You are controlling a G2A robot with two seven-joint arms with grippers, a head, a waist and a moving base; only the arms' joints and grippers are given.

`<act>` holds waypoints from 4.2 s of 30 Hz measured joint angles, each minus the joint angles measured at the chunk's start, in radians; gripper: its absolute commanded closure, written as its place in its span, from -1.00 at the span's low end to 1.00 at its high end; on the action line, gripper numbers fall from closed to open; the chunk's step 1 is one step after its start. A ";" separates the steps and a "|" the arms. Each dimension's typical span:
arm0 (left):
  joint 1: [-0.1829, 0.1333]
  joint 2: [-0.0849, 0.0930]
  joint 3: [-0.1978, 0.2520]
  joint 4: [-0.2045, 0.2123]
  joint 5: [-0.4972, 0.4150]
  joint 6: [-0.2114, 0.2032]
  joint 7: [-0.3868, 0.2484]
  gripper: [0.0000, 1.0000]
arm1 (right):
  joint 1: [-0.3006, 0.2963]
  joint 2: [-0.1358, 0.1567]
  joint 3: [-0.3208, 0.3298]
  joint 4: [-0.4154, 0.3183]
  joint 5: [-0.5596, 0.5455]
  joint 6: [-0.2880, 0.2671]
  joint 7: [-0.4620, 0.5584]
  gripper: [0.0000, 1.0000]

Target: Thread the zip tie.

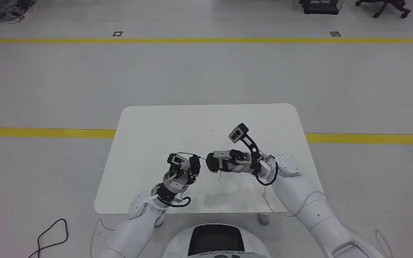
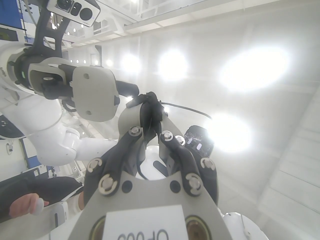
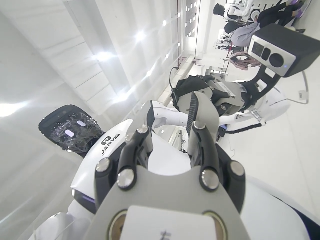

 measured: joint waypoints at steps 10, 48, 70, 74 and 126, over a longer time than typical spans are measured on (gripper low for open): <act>0.000 0.000 0.000 0.000 0.000 0.000 0.000 1.00 | 0.019 -0.007 -0.017 0.015 0.005 0.004 0.011 0.52; 0.000 0.000 0.000 0.000 0.000 0.000 0.000 1.00 | 0.074 -0.033 -0.060 0.059 0.002 0.011 0.012 0.96; 0.000 0.000 0.000 0.000 0.000 0.000 0.000 1.00 | 0.070 -0.038 -0.057 0.089 -0.008 -0.002 0.010 1.00; 0.000 0.000 0.000 0.000 0.000 0.000 0.000 1.00 | 0.067 -0.039 -0.056 0.093 -0.008 -0.004 0.010 1.00; 0.000 0.000 0.000 0.000 0.000 0.000 0.000 1.00 | 0.066 -0.052 -0.049 0.162 0.016 -0.010 0.035 1.00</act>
